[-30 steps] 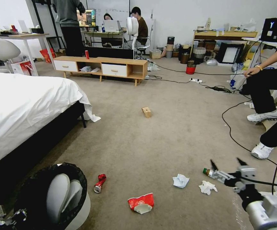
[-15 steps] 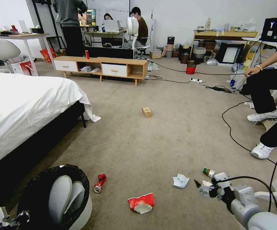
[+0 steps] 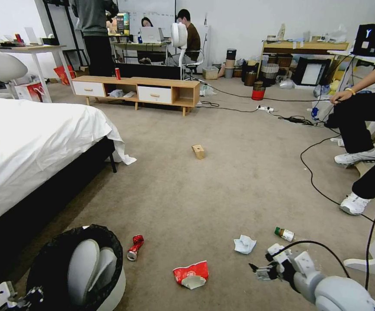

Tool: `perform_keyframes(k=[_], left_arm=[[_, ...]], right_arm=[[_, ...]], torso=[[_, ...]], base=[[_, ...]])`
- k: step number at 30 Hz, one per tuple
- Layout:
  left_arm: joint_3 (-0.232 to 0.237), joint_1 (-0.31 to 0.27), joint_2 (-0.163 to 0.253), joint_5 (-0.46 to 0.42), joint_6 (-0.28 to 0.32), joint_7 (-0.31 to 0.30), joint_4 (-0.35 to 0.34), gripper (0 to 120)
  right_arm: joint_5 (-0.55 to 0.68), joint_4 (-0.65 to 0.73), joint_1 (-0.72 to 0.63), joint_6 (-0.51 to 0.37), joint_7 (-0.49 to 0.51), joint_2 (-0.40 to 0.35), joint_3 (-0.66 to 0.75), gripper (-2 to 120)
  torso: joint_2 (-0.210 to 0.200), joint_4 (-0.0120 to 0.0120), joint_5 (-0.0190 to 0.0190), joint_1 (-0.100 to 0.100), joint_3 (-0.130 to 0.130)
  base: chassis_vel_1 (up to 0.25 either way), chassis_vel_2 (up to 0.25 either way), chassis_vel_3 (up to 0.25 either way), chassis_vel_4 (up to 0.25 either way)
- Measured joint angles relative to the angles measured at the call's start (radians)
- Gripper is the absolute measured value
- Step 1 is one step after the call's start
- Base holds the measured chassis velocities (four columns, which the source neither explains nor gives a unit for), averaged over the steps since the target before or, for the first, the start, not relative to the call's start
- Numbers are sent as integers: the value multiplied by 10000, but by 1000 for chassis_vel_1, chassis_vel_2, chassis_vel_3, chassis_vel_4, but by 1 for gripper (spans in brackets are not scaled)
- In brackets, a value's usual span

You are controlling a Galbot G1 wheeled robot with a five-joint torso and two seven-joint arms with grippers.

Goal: Pick up the trash bin and place the garbage on the floor into it.

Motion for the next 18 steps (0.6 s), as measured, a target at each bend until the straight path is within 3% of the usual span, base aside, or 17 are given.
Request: perform_keyframes(k=[6,11,18], left_arm=[[2,88,-219,186,0,24,-122,2],[-101,174,-301,241,0,34,-138,2],[-149,206,-412,318,0,41,-112,2]], right_arm=[[-163,-819,1457,772,-89,247,-1455,100],[-183,-1608,2805,1128,56,1030,-2662,100],[-361,-2479,3362,1572,78,1340,-3854,100]], torso=[[0,-4,-1,0,0],[0,2,0,0,-1],[0,-4,-1,0,0]], base=[[0,0,0,0],[0,0,0,0],[0,0,0,0]])
